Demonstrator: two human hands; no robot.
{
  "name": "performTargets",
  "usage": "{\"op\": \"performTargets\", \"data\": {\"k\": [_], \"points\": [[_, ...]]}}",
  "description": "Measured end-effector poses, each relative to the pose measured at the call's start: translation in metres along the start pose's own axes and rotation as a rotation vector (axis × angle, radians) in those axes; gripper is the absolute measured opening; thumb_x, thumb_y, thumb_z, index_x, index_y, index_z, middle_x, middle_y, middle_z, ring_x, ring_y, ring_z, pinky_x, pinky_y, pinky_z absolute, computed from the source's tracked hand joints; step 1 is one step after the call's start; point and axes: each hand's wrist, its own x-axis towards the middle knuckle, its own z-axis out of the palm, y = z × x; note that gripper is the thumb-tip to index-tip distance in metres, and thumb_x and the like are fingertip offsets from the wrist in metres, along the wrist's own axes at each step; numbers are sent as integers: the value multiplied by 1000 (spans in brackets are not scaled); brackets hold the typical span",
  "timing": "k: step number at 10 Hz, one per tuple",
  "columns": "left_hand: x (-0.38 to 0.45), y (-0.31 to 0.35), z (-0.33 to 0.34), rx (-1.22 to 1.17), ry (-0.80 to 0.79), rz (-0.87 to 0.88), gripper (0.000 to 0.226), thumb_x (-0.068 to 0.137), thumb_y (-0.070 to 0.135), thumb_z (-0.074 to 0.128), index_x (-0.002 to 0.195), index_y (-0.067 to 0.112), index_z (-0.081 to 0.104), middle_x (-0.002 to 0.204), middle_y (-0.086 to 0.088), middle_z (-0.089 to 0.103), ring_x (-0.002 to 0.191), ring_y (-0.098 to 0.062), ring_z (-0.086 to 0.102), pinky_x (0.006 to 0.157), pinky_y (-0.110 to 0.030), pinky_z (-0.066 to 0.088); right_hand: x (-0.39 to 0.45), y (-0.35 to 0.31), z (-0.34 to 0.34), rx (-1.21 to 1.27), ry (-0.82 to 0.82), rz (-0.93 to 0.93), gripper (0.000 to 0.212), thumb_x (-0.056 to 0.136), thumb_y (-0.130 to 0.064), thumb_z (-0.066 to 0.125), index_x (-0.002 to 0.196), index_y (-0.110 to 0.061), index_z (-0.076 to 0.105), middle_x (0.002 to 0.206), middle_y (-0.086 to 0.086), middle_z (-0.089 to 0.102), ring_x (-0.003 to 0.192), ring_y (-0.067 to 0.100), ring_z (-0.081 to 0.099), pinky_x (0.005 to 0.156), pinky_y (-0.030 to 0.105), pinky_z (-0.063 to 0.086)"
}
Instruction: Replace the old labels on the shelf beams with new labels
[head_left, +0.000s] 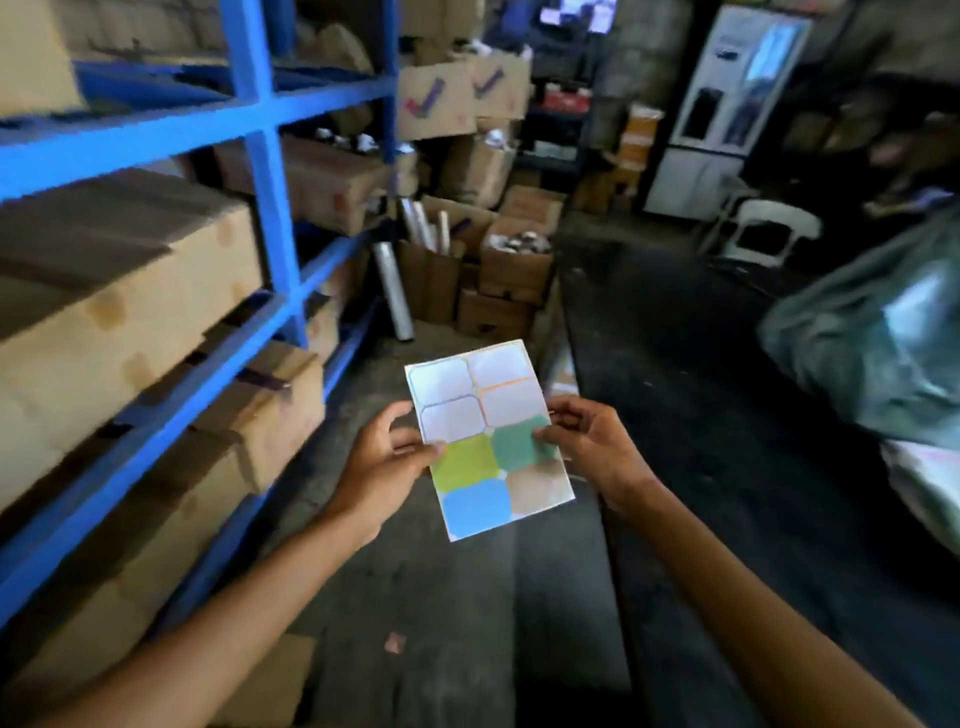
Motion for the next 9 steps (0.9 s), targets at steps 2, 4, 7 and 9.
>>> {"op": "performTargets", "data": {"k": [2, 4, 7, 9], "points": [[-28, -42, 154, 149, -271, -23, 34, 76, -14, 61, 89, 17, 58, 78, -1, 65, 66, -6, 64, 62, -18, 52, -86, 78, -128, -177, 312, 201, 24, 78, 2, 62, 96, -13, 66, 91, 7, 71, 81, 19, 67, 78, 34, 55], [-75, -108, 240, 321, -467, -156, 24, 74, -11, 57, 88, 9, 60, 79, -8, 69, 71, -20, 64, 66, -35, 52, -163, 166, -183, -395, 343, 497, 16, 71, -5, 69, 78, -18, 64, 80, 0, 63, 76, 13, 58, 65, 24, 45], [-112, -163, 275, 632, -662, -228, 20, 76, 1, 65, 91, 11, 56, 67, -2, 58, 64, -23, 60, 66, -40, 53, -222, 222, -183, -472, 375, 783, 14, 73, -7, 63, 86, -9, 69, 83, 6, 65, 77, 18, 59, 65, 30, 47], [-103, -165, 271, 819, -723, -148, 57, 80, 23, 66, 130, 7, 45, 124, -15, 60, 113, -32, 57, 84, -30, 45, -216, 212, -181, -758, 296, 875, 30, 72, -22, 69, 100, -12, 63, 103, 10, 65, 95, 30, 62, 65, 29, 43]]}}
